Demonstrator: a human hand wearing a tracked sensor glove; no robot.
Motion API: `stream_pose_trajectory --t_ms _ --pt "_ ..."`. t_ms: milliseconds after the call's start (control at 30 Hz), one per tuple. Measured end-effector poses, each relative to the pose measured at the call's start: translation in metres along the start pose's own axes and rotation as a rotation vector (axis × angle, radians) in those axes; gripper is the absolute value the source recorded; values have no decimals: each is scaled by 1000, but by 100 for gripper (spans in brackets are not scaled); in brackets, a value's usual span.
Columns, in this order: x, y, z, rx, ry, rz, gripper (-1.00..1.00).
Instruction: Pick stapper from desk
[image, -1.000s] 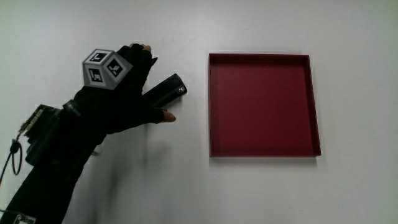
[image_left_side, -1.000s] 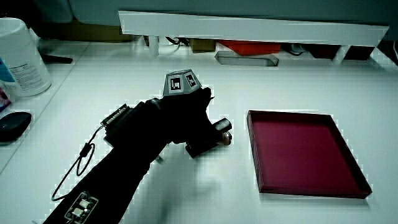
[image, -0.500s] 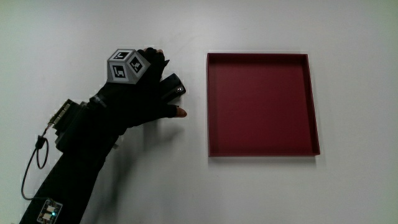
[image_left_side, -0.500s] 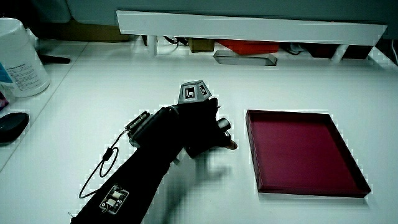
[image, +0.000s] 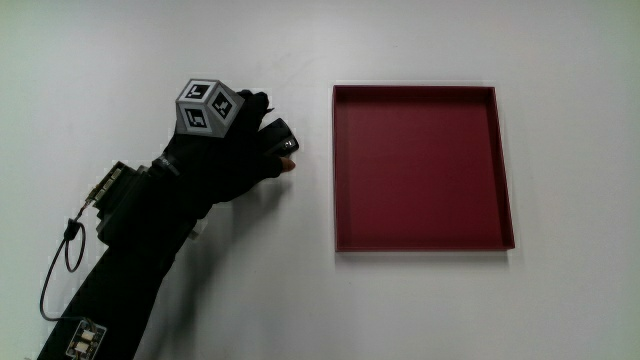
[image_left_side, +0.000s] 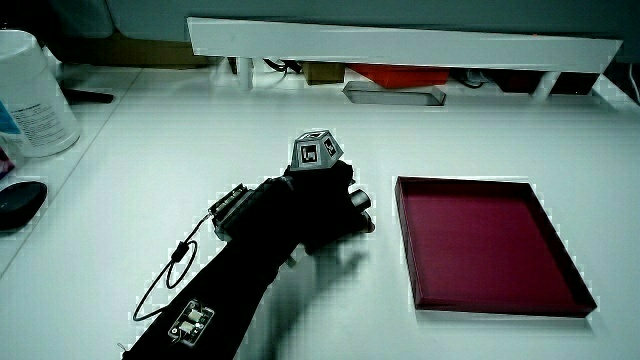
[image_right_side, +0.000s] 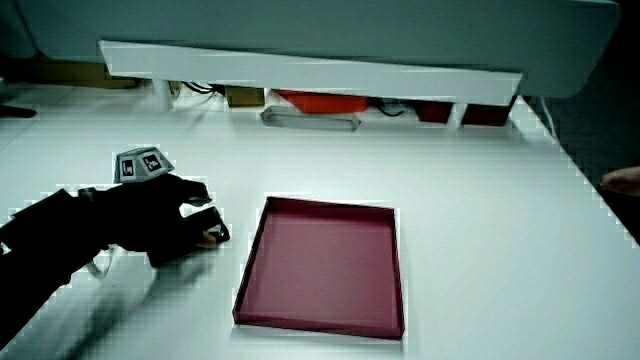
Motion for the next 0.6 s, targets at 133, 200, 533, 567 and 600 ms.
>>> stream_pose_trajectory --t_ms 133,200,533,567,600 --pt "-2 0 1 23 -15 9 50" --pt "-4 0 1 51 -24 5 62" --pt "-3 -4 2 92 -41 -13 100" --pt "-3 -4 2 92 -51 -12 100" --pt "-3 -5 3 104 -48 -24 100"
